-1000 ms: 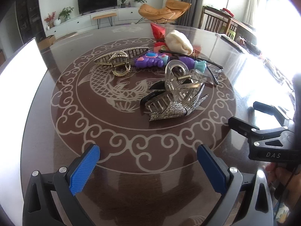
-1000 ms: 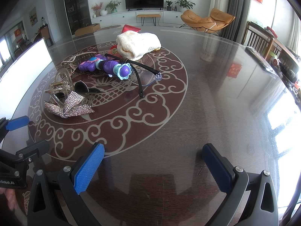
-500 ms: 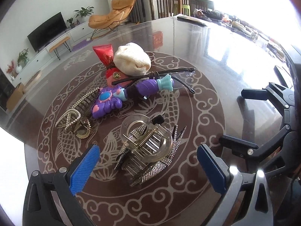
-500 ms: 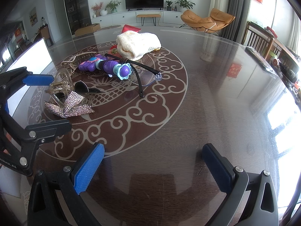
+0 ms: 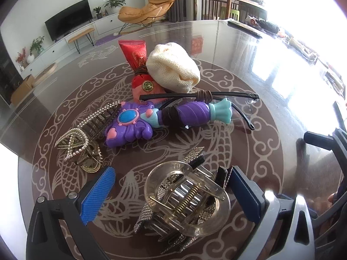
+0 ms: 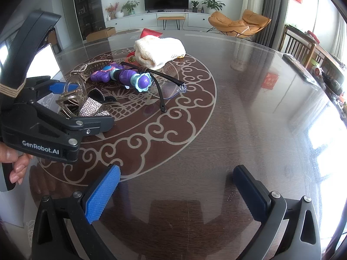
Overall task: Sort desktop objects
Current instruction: 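Lower the left tool onto the clear rhinestone claw clip and close it, then lift the claw clip with the left gripper while the right tool approaches the purple butterfly toy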
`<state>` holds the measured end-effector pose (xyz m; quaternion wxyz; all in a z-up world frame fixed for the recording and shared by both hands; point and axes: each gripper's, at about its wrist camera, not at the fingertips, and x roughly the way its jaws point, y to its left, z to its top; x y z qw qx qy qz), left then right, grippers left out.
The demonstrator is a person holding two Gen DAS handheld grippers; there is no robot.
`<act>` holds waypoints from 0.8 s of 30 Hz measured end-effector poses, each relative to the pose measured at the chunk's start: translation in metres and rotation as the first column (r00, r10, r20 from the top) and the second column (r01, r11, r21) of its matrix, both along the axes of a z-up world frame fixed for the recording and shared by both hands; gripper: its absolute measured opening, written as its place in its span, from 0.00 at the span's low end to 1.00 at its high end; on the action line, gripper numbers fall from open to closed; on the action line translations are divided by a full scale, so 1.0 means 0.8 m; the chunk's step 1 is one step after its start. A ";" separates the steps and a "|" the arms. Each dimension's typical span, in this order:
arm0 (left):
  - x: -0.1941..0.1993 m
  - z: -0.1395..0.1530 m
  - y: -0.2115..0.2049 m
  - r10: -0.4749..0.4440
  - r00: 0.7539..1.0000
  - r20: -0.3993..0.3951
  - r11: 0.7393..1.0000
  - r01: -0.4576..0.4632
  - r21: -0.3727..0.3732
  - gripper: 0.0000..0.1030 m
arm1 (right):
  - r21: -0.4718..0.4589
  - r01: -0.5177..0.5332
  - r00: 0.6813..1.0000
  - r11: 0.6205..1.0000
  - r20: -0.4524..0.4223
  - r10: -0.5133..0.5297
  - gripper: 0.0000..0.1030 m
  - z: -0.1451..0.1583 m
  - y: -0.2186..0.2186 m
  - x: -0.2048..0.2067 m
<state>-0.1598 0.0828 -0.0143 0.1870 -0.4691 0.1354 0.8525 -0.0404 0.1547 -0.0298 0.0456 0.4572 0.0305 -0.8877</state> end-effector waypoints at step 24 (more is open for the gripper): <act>0.100 -0.001 -0.141 0.464 0.886 -0.013 0.880 -0.460 0.116 0.56 | 0.000 0.000 1.000 1.000 0.000 0.000 1.00 -0.001 -0.001 0.000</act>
